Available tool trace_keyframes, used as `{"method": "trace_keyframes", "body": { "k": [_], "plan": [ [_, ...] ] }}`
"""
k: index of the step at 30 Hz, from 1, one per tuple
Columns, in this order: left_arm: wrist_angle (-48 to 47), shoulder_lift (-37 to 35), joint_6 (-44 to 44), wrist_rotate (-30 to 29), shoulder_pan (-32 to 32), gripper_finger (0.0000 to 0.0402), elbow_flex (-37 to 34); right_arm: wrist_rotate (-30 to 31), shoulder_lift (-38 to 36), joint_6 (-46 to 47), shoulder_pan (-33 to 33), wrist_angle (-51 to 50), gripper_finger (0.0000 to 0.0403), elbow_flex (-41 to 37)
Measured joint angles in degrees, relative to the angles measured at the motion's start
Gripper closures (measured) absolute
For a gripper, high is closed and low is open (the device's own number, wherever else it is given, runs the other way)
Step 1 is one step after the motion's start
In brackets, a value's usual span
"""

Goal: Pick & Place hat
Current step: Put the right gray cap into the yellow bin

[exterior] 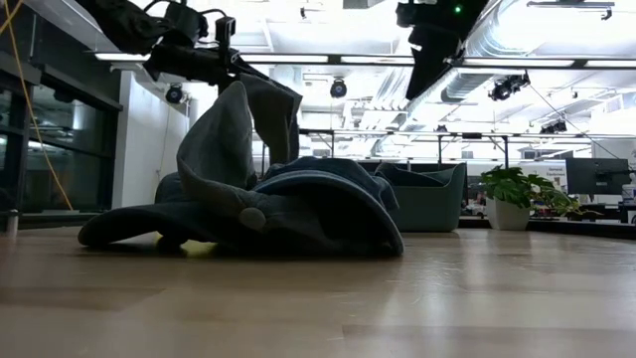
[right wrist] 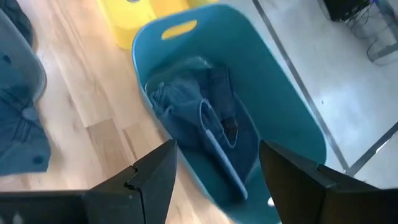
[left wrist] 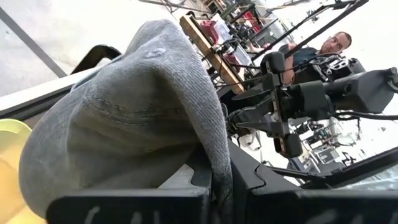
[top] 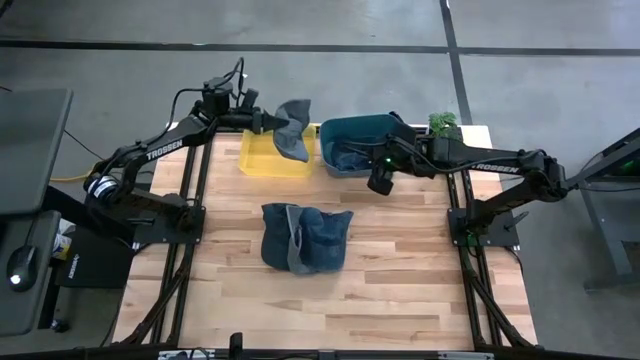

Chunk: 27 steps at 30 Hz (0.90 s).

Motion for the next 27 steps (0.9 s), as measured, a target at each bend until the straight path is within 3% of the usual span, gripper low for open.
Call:
{"method": "trace_keyframes", "body": {
  "k": [10,27],
  "plan": [
    [-0.4,0.0,2.0,0.2,0.0,0.0392,0.0,-3.2,0.0,1.8,0.0,-1.2,0.0181,-0.6],
    [-4.7,0.0,5.5,-1.0,0.1,0.0392,0.0,-13.2,-14.4,13.5,0.0,13.4,0.0181,-22.5]
  ]
}}
